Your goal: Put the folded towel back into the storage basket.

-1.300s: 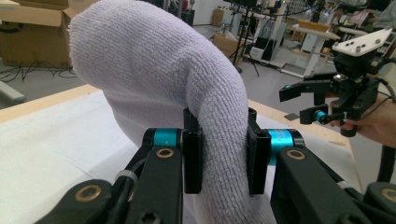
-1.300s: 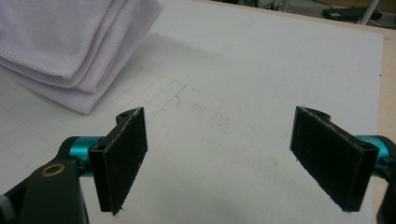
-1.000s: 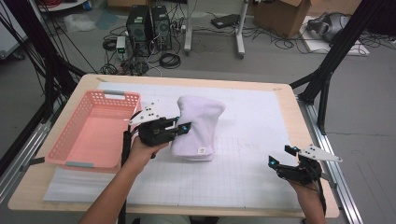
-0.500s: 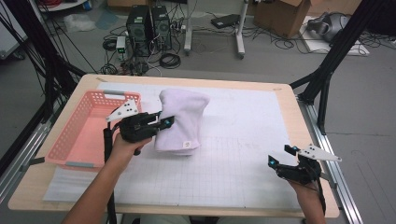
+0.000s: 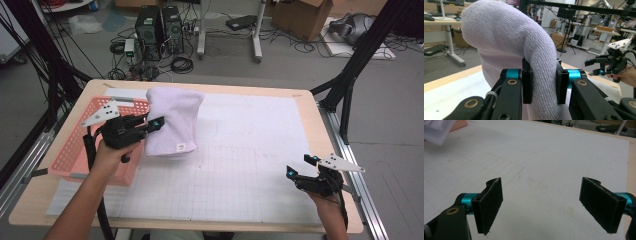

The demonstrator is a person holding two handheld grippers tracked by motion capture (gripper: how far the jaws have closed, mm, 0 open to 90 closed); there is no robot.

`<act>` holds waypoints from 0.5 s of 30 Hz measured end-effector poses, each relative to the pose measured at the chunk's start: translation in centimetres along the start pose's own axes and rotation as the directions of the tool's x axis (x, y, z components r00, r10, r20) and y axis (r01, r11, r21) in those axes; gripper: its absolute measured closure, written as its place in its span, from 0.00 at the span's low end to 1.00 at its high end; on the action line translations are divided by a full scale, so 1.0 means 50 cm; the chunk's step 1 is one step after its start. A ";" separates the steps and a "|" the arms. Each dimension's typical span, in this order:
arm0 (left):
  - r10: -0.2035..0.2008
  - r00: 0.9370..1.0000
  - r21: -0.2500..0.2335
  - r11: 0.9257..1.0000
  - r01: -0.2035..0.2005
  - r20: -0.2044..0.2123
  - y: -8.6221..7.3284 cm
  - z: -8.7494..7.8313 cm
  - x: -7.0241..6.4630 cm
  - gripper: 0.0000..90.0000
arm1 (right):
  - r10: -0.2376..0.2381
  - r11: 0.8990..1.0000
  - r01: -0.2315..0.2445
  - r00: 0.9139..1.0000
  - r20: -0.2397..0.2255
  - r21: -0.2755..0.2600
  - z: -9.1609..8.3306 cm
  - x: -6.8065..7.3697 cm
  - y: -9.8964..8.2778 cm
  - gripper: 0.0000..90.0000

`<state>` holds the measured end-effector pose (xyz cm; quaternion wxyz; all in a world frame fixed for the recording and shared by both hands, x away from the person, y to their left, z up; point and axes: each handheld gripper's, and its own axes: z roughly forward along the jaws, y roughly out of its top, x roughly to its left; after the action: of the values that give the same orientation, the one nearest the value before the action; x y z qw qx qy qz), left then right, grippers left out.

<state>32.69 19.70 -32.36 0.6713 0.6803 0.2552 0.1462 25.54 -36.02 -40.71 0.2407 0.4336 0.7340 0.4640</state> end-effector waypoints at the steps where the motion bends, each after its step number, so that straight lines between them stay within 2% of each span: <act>1: 0.002 1.000 -0.002 1.000 -0.002 -0.003 0.002 -0.005 0.002 0.82 | -0.003 1.000 0.003 1.000 0.001 0.000 0.000 0.000 0.000 0.20; 6: 0.012 1.000 -0.006 1.000 -0.012 -0.019 0.009 -0.024 0.010 0.82 | -0.007 1.000 0.007 1.000 -0.002 -0.004 0.001 0.000 0.001 0.20; 15: 0.005 1.000 -0.029 1.000 -0.006 -0.031 0.025 -0.056 0.021 0.82 | -0.004 1.000 0.004 1.000 0.002 -0.004 0.001 -0.001 0.001 0.20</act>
<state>32.22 22.63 -31.11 0.6769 0.6687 0.2615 0.1621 25.64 -36.02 -40.68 0.2430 0.4321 0.7337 0.4647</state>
